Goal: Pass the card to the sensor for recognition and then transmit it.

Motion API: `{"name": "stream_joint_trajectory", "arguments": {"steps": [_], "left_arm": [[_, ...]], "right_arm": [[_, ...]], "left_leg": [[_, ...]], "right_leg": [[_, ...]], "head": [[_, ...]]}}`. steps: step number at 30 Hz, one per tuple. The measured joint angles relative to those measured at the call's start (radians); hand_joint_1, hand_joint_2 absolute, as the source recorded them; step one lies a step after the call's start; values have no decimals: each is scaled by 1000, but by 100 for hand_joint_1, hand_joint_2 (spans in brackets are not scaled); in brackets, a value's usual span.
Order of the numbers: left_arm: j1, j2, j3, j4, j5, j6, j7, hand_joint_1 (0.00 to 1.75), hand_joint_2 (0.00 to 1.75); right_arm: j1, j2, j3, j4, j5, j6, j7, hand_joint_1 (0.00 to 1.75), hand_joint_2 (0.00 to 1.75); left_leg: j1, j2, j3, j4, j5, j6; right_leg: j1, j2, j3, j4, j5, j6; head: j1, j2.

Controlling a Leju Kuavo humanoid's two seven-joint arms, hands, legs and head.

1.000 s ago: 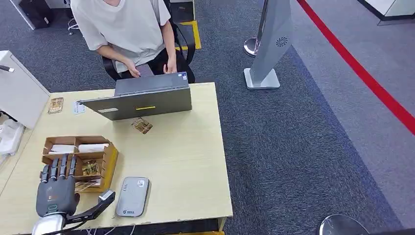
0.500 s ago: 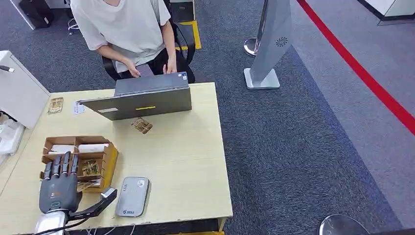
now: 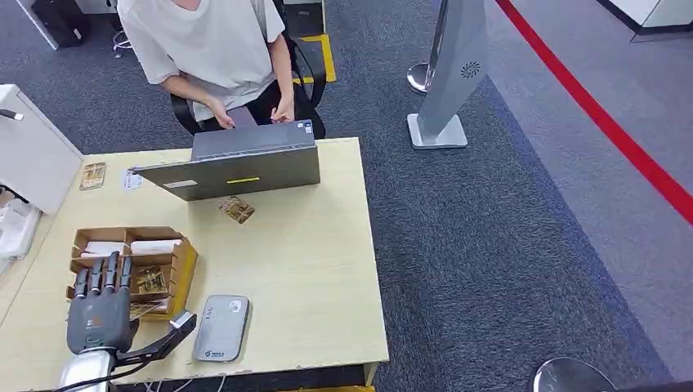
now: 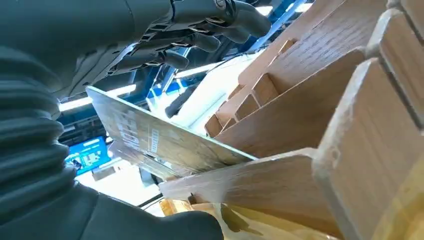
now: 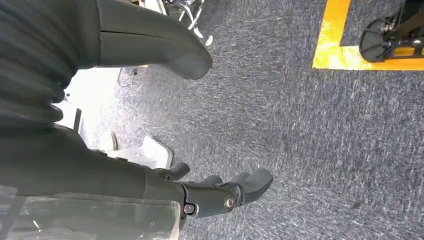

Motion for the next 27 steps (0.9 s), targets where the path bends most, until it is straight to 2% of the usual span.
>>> {"name": "stream_joint_trajectory", "arguments": {"steps": [27], "left_arm": [[-24,-30,-8,35,0,38,-49,0,175]], "right_arm": [[-4,-16,6,49,0,-23,-2,0,175]], "left_leg": [[0,0,0,0,0,0]], "right_leg": [[0,0,0,0,0,0]], "head": [[0,0]]}}
